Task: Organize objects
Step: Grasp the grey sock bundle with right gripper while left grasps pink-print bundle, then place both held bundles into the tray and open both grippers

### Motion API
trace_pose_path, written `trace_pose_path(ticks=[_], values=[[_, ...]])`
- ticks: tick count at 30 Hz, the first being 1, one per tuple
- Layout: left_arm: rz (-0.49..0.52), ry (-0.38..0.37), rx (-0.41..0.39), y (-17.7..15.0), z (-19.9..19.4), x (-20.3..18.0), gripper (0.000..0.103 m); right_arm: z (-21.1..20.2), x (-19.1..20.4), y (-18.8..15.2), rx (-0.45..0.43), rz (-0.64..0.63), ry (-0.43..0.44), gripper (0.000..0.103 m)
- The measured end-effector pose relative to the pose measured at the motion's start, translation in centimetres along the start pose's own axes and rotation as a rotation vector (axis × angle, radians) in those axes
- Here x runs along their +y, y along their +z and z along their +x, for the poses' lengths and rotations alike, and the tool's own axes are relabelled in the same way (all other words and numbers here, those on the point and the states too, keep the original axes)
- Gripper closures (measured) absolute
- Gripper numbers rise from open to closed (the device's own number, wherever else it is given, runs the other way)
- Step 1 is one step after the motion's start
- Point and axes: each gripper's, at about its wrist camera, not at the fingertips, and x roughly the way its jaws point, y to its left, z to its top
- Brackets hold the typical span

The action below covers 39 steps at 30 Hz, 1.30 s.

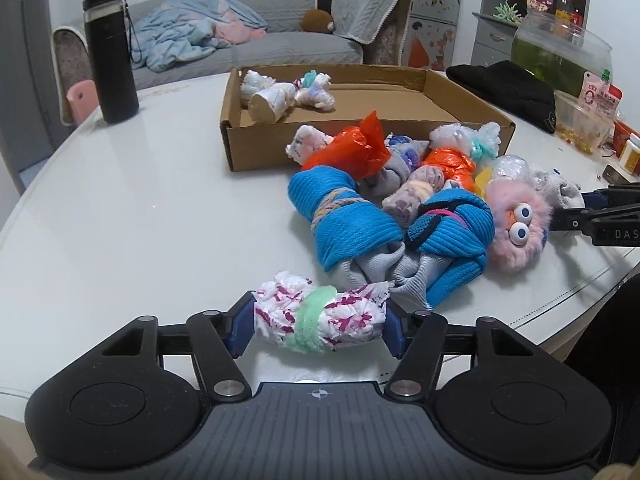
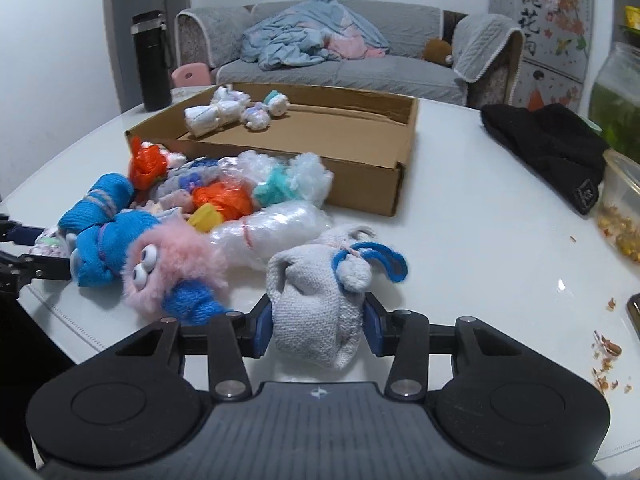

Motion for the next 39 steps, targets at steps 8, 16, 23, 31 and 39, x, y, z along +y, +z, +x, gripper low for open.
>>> trace_pose_path(ticks=[8,16,23,31,39], values=[[-0.003,0.032,-0.036,0.8,-2.2,1.4,0.036,-1.1,-0.9,-0.1,-0.013,0.029,0.003,0.065],[0.035,0.065,-0.128,5.2,-4.6,3.2,0.036,-4.7,-2.6,2.8,-0.107,0.009,-0.015,0.065],[0.117,0.058,-0.197,11.9,-4.1,3.1,0.036,-6.1,-2.0,9.5,-0.228,-0.095,0.038,0.065],[0.202,-0.003,-0.156,18.1,1.4,1.6,0.036,-1.6,0.4,16.0,-0.237,-0.196,0.187,0.065],[0.190,-0.055,-0.005,18.7,9.0,1.6,0.036,6.8,3.4,17.8,-0.091,-0.325,0.269,0.065]])
